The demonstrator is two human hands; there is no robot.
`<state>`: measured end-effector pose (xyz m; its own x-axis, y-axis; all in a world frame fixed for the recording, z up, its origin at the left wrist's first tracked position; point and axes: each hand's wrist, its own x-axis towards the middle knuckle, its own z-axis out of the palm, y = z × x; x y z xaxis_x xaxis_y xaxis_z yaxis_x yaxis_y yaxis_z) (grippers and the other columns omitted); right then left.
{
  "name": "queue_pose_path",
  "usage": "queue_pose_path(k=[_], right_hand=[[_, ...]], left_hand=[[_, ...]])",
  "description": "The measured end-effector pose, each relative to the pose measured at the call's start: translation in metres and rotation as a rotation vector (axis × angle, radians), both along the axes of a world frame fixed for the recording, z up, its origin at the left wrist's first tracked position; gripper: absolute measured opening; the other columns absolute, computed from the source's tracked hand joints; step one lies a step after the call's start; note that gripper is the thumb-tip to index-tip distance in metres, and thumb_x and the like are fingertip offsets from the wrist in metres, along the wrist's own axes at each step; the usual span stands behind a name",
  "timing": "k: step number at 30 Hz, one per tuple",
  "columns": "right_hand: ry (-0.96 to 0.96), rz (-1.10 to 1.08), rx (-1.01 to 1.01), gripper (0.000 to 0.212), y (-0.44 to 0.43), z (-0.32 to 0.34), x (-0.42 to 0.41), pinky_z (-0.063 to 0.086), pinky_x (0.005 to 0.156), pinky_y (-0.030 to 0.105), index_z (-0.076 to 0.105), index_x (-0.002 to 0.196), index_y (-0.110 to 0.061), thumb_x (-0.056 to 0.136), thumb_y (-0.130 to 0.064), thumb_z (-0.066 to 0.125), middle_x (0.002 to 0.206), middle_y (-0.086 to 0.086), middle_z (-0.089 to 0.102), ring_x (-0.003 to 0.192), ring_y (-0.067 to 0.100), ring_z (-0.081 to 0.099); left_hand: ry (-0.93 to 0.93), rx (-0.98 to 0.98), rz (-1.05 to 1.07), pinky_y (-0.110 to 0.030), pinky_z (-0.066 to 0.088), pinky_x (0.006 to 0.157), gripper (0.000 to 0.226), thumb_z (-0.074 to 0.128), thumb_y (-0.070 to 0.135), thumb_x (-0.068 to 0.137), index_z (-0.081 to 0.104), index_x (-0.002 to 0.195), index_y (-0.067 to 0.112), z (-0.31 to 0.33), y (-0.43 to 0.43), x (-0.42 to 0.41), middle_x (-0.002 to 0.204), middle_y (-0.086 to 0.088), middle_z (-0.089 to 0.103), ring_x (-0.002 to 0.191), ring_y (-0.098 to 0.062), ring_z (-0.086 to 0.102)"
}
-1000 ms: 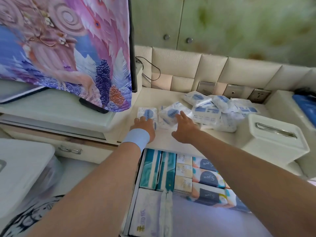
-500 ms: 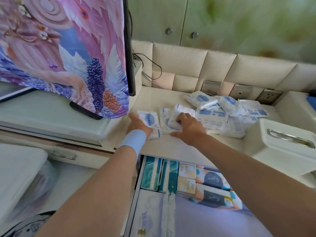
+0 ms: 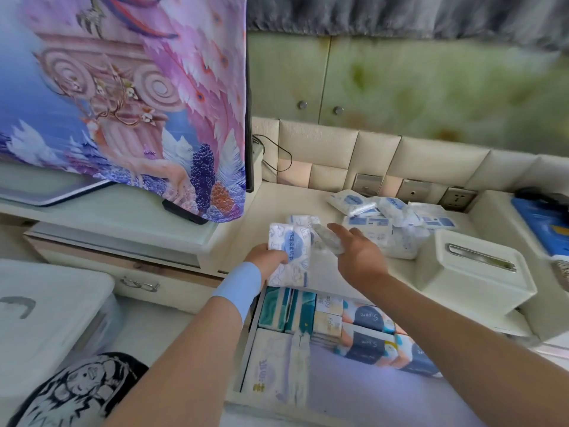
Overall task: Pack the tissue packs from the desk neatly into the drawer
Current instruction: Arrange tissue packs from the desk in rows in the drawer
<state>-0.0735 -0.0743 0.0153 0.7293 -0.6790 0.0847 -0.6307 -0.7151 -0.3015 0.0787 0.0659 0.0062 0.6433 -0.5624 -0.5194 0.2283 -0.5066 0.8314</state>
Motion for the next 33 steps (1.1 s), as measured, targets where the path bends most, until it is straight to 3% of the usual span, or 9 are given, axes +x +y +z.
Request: queue_pose_path(k=[5,9,12,15,19,22,25,28,33], right_hand=[[-0.454,-0.292,0.561,0.064,0.040,0.024,-0.037,0.053,0.088,0.030,0.045,0.143,-0.028,0.086,-0.003,0.063,0.128,0.000,0.058,0.110,0.022,0.060],[-0.842,-0.383,1.246,0.068,0.074,0.035,-0.062,0.058,0.082,0.051,0.057,0.132,-0.022,0.080,0.020,0.044,0.110,0.012,0.067,0.092,0.033,0.067],[-0.715,-0.078,1.439,0.051,0.092,0.046,-0.086,0.057,0.080,0.046,0.065,0.117,-0.011,0.079,0.016,0.045,0.098,0.016,0.066,0.079,0.026,0.066],[-0.535,0.048,1.600,0.033,0.096,0.048,-0.105,0.057,0.085,0.050,0.065,0.117,-0.005,0.085,-0.007,0.055,0.109,0.021,0.068,0.097,0.034,0.067],[-0.406,-0.056,1.429,0.039,0.099,0.029,-0.119,0.057,0.087,0.052,0.064,0.120,-0.008,0.085,-0.026,0.072,0.112,0.017,0.072,0.101,0.034,0.070],[-0.370,-0.180,1.165,0.046,0.102,0.010,-0.124,0.061,0.062,0.040,0.061,0.120,-0.014,0.079,-0.018,0.082,0.108,0.012,0.071,0.089,0.028,0.072],[-0.267,-0.138,1.057,0.036,0.101,-0.001,-0.130,0.055,0.053,0.029,0.066,0.112,-0.018,0.079,-0.017,0.080,0.102,0.009,0.072,0.085,0.024,0.070],[-0.238,-0.126,1.085,0.032,0.098,-0.013,-0.129,0.057,0.057,0.032,0.067,0.110,-0.018,0.081,-0.017,0.079,0.098,0.007,0.072,0.084,0.023,0.071],[-0.208,-0.129,1.119,0.029,0.091,-0.035,-0.125,0.057,0.057,0.031,0.063,0.098,-0.012,0.079,-0.024,0.080,0.092,0.006,0.069,0.081,0.023,0.069]], left_hand=[[0.200,-0.228,0.133,-0.047,0.055,0.087,0.024,0.061,0.008,0.087,0.067,0.111,0.007,0.018,0.018,-0.031,0.101,-0.016,0.072,0.094,-0.034,0.069],[0.406,-0.364,0.062,-0.046,0.053,0.091,0.023,0.062,0.015,0.094,0.064,0.117,0.011,0.030,0.041,-0.068,0.113,-0.016,0.071,0.105,-0.032,0.068],[0.362,-0.361,-0.070,-0.037,0.055,0.085,0.022,0.060,0.016,0.097,0.063,0.117,0.010,0.037,0.058,-0.099,0.116,-0.014,0.070,0.102,-0.027,0.068],[0.298,-0.360,-0.093,-0.035,0.057,0.081,0.019,0.062,0.013,0.095,0.066,0.114,0.013,0.037,0.071,-0.118,0.111,-0.011,0.072,0.098,-0.025,0.069],[0.037,-0.162,-0.180,-0.032,0.054,0.081,0.046,0.072,0.023,0.086,0.056,0.128,0.012,0.029,0.075,-0.128,0.113,-0.005,0.068,0.102,-0.024,0.066],[-0.747,0.087,-0.296,-0.036,0.039,0.104,0.091,0.079,0.037,0.069,0.028,0.144,0.027,0.021,0.072,-0.122,0.142,0.000,0.034,0.132,-0.021,0.036],[-1.204,0.031,-0.795,-0.037,0.031,0.110,0.088,0.075,0.019,0.073,0.031,0.147,0.034,0.018,0.065,-0.121,0.153,0.005,0.028,0.141,-0.018,0.022],[-1.269,0.015,-1.048,-0.038,0.037,0.105,0.070,0.074,0.012,0.074,0.050,0.137,0.029,0.001,0.059,-0.128,0.141,0.004,0.042,0.130,-0.020,0.039],[-1.142,0.147,-1.060,-0.039,0.046,0.090,0.045,0.072,0.016,0.077,0.053,0.117,0.023,-0.012,0.051,-0.127,0.121,0.003,0.043,0.110,-0.020,0.048]])
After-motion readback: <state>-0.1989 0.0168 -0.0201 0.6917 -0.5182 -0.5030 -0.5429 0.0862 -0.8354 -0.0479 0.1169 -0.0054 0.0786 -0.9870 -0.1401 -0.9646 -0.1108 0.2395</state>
